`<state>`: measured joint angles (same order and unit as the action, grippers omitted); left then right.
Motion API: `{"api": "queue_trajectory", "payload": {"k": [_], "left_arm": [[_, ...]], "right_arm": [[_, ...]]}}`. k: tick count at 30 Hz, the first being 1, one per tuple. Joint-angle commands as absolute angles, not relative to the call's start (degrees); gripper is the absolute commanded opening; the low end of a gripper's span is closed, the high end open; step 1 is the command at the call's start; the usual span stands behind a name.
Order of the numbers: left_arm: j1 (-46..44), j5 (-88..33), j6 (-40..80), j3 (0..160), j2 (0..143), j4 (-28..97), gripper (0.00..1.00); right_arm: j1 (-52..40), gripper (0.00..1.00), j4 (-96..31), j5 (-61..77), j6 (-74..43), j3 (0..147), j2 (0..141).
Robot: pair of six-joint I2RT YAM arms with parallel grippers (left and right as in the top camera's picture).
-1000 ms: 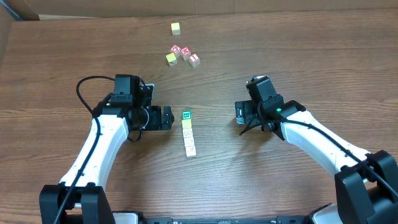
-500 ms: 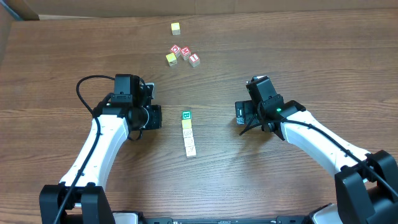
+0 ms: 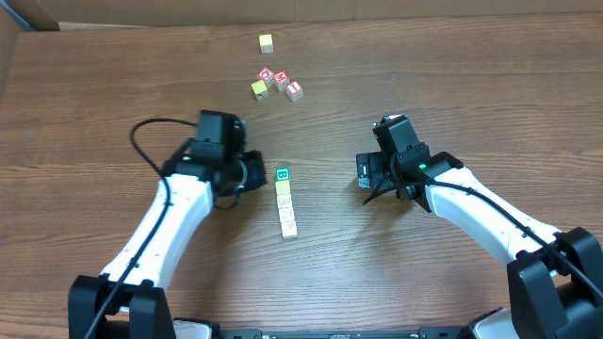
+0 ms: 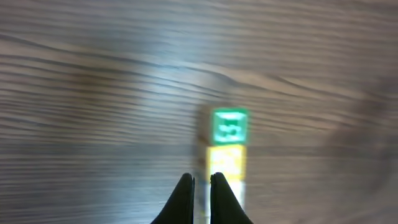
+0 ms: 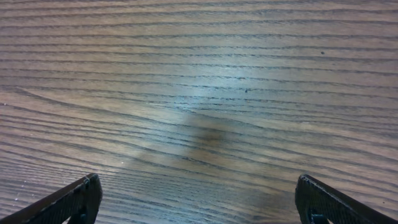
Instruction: Flip 5 blocks
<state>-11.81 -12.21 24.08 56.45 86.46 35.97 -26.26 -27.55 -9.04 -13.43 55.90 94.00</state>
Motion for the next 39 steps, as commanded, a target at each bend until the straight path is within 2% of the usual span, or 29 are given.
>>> {"api": "queue_trajectory", "payload": {"k": [1, 5, 9, 13, 25, 39], "left_arm": [[-16.29, -10.68, 29.54, 60.75, 87.02, 35.83, 0.04], [-21.52, -6.22, 31.46, 68.66, 90.04, 41.12, 0.04], [-25.06, -0.62, 31.99, 82.08, 98.74, 51.90, 0.04], [-26.65, -2.09, 32.01, 90.35, 106.72, 55.68, 0.04], [-28.42, 1.02, 36.03, 90.96, 115.74, 57.08, 0.04], [-28.97, 4.93, 37.98, 87.22, 116.90, 54.92, 0.04]], "right_arm": [[-25.96, 1.00, -27.29, -9.61, -13.04, 56.25, 92.82], [-25.96, 1.00, -27.29, -9.61, -13.04, 56.25, 92.82], [-25.96, 1.00, -27.29, -9.61, -13.04, 56.25, 92.82], [-25.96, 1.00, -27.29, -9.61, -13.04, 56.25, 92.82], [-25.96, 1.00, -27.29, -9.61, -13.04, 56.25, 92.82], [-25.96, 1.00, -27.29, -9.61, -13.04, 56.25, 92.82]]}}
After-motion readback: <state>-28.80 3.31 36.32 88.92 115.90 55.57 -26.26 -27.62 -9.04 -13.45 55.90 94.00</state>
